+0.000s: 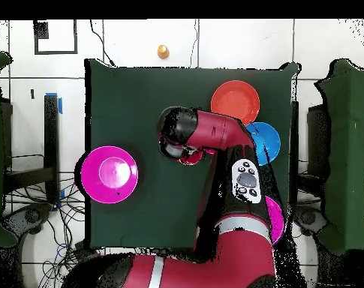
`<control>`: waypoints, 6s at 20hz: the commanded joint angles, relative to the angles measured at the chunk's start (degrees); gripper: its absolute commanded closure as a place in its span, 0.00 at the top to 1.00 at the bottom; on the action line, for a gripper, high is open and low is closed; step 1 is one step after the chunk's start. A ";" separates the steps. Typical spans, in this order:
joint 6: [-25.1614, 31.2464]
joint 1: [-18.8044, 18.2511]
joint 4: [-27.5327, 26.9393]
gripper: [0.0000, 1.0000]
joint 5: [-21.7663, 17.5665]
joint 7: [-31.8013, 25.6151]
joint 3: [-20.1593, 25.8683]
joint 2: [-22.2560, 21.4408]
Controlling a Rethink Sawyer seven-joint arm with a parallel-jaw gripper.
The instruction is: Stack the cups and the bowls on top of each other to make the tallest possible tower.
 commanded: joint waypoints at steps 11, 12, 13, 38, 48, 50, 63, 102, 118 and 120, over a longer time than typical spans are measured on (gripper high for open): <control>2.72 0.31 2.58 1.00 -0.76 0.70 4.95 -2.63; 2.74 0.35 2.41 1.00 -0.86 0.85 4.85 -2.53; 2.30 0.43 2.36 1.00 -1.00 1.10 4.68 -2.51; -6.53 0.90 -2.08 1.00 -9.36 -3.18 2.43 -1.25; -20.85 2.62 -5.12 1.00 -22.03 -2.35 0.59 1.82; -19.14 2.75 -4.80 1.00 -21.74 -2.25 0.66 1.72; -16.13 -4.85 1.65 1.00 -9.45 1.70 8.33 5.94; -6.43 -10.08 3.95 0.00 -9.67 -3.70 13.02 0.14; -13.85 -10.18 1.95 1.00 -14.56 -3.67 11.59 3.32; -15.14 -10.23 1.87 1.00 -14.80 -3.46 11.38 4.11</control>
